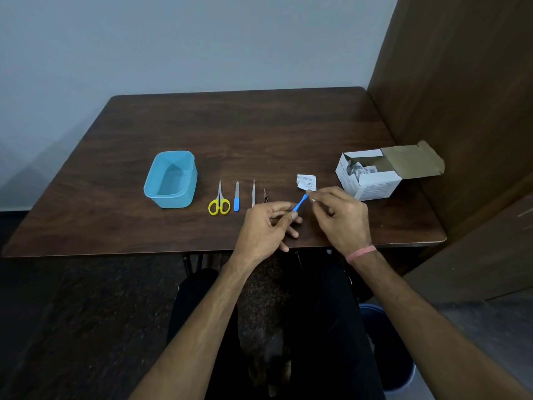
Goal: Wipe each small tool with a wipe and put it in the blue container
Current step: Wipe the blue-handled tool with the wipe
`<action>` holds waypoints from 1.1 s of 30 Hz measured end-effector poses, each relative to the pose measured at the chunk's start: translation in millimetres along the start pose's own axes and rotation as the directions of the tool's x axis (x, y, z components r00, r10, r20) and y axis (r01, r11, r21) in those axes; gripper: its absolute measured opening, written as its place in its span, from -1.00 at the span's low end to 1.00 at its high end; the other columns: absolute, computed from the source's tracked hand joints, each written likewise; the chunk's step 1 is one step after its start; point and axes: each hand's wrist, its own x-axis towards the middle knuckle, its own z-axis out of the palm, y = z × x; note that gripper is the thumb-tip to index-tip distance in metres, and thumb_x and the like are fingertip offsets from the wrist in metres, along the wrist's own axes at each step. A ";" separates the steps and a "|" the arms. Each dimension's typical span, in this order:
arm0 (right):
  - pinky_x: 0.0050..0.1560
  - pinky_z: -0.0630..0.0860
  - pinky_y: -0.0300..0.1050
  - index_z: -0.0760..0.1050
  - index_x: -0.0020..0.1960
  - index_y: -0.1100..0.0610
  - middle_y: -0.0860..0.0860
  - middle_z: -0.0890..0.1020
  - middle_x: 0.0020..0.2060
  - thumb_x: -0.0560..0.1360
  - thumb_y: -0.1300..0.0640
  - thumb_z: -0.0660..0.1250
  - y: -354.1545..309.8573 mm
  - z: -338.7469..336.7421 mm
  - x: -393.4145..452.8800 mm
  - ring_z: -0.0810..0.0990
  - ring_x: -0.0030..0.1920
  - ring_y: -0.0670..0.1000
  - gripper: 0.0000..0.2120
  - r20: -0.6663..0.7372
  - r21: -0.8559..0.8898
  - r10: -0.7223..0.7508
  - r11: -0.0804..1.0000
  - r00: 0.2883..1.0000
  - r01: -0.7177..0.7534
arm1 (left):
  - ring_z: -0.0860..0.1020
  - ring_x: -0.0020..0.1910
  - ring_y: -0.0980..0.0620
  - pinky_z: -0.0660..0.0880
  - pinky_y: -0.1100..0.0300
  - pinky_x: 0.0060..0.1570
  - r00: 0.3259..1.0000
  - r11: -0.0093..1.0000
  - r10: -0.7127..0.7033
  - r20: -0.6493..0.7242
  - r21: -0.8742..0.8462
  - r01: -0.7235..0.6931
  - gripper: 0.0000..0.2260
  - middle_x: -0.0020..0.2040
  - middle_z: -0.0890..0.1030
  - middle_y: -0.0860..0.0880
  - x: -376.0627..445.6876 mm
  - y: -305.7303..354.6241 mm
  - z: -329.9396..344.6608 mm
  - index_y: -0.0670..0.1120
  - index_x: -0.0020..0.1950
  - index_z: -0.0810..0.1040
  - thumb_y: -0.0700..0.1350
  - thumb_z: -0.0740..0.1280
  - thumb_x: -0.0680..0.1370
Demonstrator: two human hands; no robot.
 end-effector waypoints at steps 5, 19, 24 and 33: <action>-0.21 0.66 -0.02 0.80 0.18 0.05 -0.09 0.77 0.05 0.58 0.24 0.54 0.4 -1.3 1.4 0.50 -0.27 -0.20 -0.79 0.002 0.004 0.032 0.999 0.999 -0.032 | 0.80 -0.16 0.00 0.65 0.18 -0.47 1.000 1.000 -0.003 -0.009 0.003 0.003 -0.79 0.04 0.82 -0.02 -0.7 0.3 0.5 0.02 0.34 0.69 -0.20 0.42 0.74; -0.16 0.52 -0.37 0.80 0.17 0.05 -0.09 0.77 0.01 0.58 0.23 0.56 -1.3 -3.7 6.4 0.54 -0.27 -0.31 -0.80 -0.030 0.037 0.173 0.984 0.984 -0.172 | 0.78 -0.21 -0.01 0.65 0.14 -0.47 0.999 1.000 -0.010 -0.042 0.010 0.010 -0.77 0.02 0.82 0.00 -0.5 -2.9 2.1 -0.13 0.39 0.71 -0.18 0.44 0.73; -0.21 0.48 -0.34 0.80 0.16 0.03 -0.12 0.76 0.01 0.59 0.20 0.56 -2.3 -3.6 4.1 0.51 -0.32 -0.23 -0.83 -0.036 0.061 0.140 0.989 0.989 -0.138 | 0.78 -0.22 -0.02 0.64 0.13 -0.48 0.998 1.000 -0.013 -0.057 0.020 0.014 -0.76 0.01 0.82 -0.01 0.0 -3.8 3.3 -0.15 0.40 0.70 -0.17 0.45 0.73; -0.13 0.46 -0.46 0.81 0.18 0.01 -0.15 0.77 0.03 0.57 0.22 0.57 -1.2 -1.5 3.9 0.53 -0.24 -0.39 -0.78 0.054 0.024 0.069 0.997 0.996 -0.071 | 0.76 -0.24 -0.02 0.64 0.15 -0.47 1.000 1.000 -0.010 -0.030 0.029 0.010 -0.79 0.01 0.82 0.01 0.9 -4.0 2.3 -0.11 0.37 0.71 -0.17 0.45 0.73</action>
